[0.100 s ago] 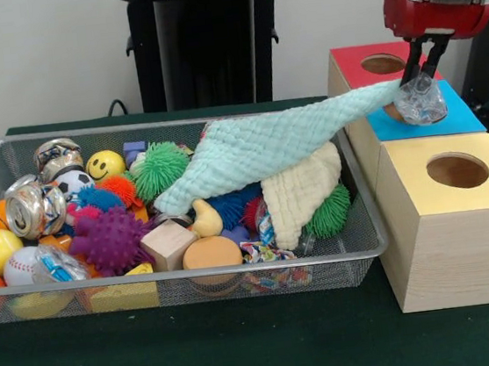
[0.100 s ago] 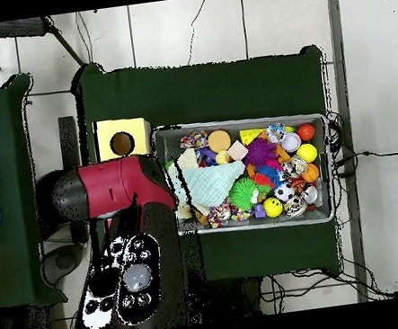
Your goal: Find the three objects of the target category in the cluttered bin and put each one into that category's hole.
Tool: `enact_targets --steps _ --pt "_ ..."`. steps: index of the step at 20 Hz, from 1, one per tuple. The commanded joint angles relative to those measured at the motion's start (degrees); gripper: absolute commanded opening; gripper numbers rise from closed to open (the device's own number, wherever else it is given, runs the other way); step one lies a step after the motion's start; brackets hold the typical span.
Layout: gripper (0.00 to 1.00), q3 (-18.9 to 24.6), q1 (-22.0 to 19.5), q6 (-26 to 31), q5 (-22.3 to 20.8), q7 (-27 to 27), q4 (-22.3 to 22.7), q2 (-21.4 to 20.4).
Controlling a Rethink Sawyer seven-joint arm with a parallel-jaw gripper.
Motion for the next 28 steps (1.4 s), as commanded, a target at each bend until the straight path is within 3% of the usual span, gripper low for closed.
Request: enact_targets --steps 1,2,22,28 --pt "0.0 2.24 -1.8 0.73 1.97 10.68 0.42 0.12" --pt "1.0 2.24 -1.83 0.73 1.9 10.53 0.53 0.02" --pt "1.0 2.92 -2.74 0.25 2.41 9.43 2.53 -1.49" --pt "1.0 6.06 -6.18 -5.2 3.48 5.67 6.72 -2.79"
